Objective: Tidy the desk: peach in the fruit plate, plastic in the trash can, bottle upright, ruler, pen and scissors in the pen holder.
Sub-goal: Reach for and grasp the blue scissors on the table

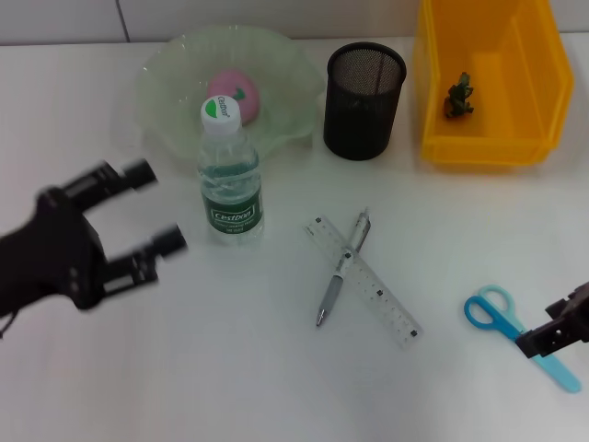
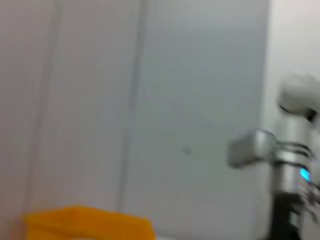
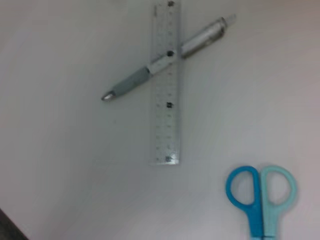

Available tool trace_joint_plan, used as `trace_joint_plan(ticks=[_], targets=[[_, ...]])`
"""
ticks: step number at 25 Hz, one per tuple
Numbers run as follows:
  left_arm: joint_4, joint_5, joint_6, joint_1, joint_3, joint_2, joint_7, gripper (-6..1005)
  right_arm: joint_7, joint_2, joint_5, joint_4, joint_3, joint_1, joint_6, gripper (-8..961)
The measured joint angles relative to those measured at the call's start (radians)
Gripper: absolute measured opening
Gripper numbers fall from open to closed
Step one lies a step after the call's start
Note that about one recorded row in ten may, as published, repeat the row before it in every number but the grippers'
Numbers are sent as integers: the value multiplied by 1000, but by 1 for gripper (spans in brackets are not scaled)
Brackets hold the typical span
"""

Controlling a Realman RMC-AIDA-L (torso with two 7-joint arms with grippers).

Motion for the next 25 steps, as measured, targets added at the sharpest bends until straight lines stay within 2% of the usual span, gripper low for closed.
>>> trace_joint_plan(ticks=[2,3,8,13,25], targets=[[14,57,3,-10,0,1,-12,716,6,1,-30,1,-15,1,9,677],[22,142,-8,-34,-3,-1,-34,715,10,1,-42,1,-23,0,15,677],[24,262,-53,-74,-3,-8,-81,715,30,3,-52,11,-59,-12,60,678],[28,329,-87,-93,-2,-15,-111,714,31,2,-53,49,-73,-26,121,677],[29,343,-125,-101,0,-23,-120,712,31,4,-95,82,-158,-53,219,667]])
